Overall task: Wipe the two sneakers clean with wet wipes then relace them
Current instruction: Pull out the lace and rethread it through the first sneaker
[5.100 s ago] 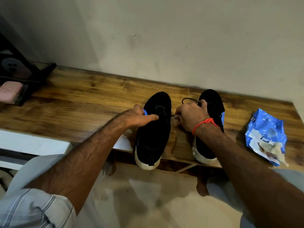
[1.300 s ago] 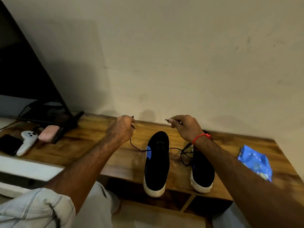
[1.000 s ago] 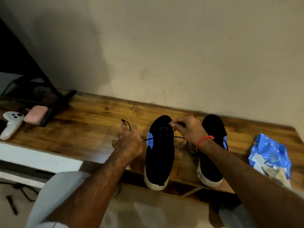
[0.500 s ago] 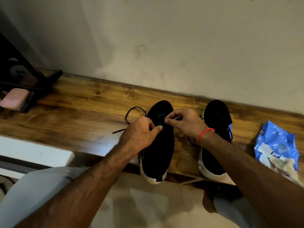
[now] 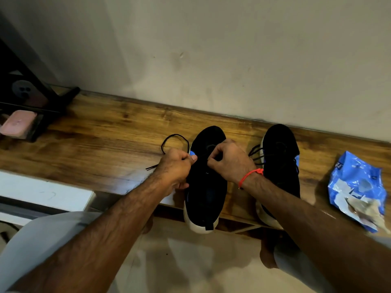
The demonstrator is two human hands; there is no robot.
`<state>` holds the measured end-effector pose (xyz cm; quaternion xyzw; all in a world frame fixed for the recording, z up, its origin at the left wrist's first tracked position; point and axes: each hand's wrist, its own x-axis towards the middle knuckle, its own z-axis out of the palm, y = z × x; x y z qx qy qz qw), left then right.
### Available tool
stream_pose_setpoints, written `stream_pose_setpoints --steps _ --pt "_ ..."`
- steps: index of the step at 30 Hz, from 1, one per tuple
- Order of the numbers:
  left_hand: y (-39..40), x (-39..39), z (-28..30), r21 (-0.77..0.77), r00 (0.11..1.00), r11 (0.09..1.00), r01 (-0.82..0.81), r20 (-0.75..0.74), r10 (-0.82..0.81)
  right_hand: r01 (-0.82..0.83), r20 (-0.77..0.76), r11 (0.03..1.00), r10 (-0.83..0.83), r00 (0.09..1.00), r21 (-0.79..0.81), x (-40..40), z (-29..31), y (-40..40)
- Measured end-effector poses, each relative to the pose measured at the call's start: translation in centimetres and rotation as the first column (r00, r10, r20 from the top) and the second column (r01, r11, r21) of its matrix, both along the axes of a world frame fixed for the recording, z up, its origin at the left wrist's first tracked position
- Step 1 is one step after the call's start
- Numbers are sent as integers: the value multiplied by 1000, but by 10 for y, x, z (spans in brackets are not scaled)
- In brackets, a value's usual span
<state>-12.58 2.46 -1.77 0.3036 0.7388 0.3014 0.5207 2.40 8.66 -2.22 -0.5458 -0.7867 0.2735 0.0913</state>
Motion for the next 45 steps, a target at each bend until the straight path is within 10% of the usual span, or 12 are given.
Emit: stream_pose_setpoints --steps 34,45 --pt "-1 -5 9 94 989 985 142 18 -144 -155 284 964 89 955 218 -5 0 -14" --pt "-1 5 3 51 999 999 -1 48 -1 -83 112 994 75 991 73 -3 -3 -7"
